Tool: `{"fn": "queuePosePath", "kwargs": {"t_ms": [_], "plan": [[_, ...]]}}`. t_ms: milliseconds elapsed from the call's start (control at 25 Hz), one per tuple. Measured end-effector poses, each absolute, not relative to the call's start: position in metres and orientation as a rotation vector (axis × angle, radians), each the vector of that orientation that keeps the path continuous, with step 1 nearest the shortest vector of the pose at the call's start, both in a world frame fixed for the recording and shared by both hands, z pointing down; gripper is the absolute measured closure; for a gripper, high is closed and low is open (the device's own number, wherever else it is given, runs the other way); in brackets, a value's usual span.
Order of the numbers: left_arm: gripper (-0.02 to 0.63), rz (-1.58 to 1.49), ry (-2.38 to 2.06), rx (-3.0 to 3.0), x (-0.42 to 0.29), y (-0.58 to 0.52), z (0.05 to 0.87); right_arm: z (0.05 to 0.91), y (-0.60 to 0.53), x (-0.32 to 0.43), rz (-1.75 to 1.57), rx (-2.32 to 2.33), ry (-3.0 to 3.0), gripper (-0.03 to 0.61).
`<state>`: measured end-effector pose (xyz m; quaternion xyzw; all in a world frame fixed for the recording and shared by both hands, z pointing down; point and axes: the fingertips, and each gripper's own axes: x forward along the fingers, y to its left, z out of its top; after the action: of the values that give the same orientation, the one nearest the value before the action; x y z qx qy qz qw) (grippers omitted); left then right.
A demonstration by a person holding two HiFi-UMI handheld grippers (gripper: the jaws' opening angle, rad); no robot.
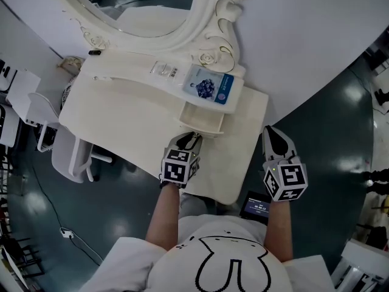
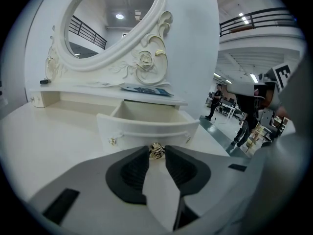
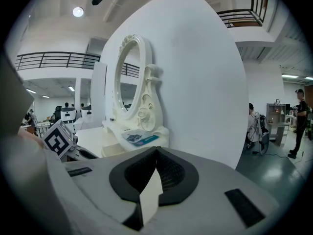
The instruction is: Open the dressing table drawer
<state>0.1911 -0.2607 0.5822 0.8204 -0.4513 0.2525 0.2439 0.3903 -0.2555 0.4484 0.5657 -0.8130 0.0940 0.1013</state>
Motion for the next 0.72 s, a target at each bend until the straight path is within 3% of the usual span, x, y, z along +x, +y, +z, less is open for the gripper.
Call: {"fn": "queuePosePath", "kwargs": {"t_ms": [160, 720], "plan": [[0.439, 0.745, -1.173, 2.25, 0.195, -0.258, 0.58, 0.436, -0.261, 0.388, 0.25, 1.678, -2.416, 0.565], [0.439, 0.841, -1.028, 2.394, 0.186, -0.262, 0.527, 0.388, -0.272, 0.373, 0.123, 1.695, -2.473, 0.565]]}}
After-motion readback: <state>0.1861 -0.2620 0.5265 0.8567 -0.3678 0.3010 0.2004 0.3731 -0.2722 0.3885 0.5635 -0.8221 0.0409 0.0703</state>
